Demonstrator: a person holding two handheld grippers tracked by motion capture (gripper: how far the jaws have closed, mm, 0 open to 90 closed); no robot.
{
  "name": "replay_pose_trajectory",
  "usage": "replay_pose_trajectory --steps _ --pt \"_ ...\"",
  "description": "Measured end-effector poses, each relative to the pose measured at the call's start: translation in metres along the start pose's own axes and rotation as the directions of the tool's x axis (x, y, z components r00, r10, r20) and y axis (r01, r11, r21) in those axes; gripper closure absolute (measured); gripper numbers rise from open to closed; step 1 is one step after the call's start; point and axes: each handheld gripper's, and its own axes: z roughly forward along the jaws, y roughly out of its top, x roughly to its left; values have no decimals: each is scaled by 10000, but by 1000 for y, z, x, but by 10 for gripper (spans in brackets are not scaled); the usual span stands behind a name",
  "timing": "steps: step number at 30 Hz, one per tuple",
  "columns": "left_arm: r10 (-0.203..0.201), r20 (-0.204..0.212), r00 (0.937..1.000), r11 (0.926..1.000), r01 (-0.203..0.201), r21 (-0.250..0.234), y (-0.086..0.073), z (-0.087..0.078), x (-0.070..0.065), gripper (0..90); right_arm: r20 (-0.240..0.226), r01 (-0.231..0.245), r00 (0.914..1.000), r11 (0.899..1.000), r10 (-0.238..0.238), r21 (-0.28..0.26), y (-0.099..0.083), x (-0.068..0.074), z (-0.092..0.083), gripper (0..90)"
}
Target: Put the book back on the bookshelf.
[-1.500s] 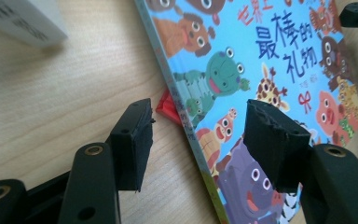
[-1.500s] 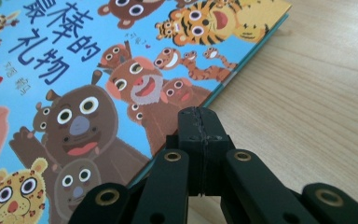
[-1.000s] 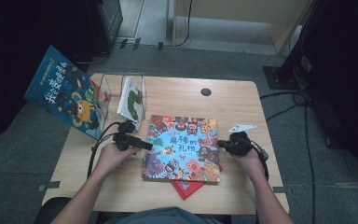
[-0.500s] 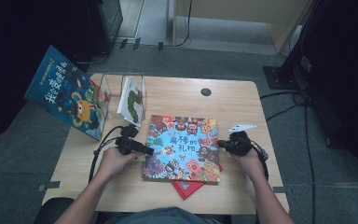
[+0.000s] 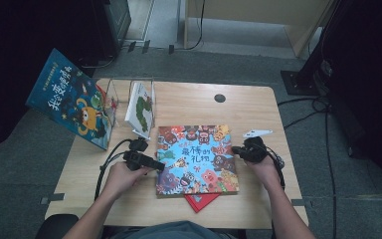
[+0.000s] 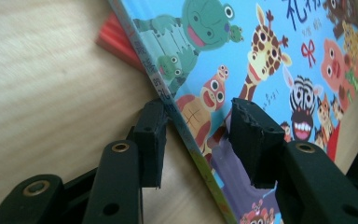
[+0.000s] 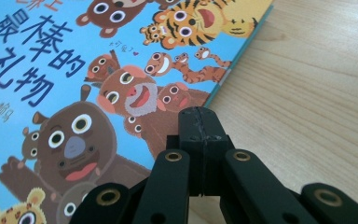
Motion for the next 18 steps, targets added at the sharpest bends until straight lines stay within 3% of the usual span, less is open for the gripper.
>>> replay_pose_trajectory --steps 18 --pt "117 385 9992 9995 -128 291 -25 11 -23 572 832 -311 9961 9995 310 -2 24 -7 24 900"
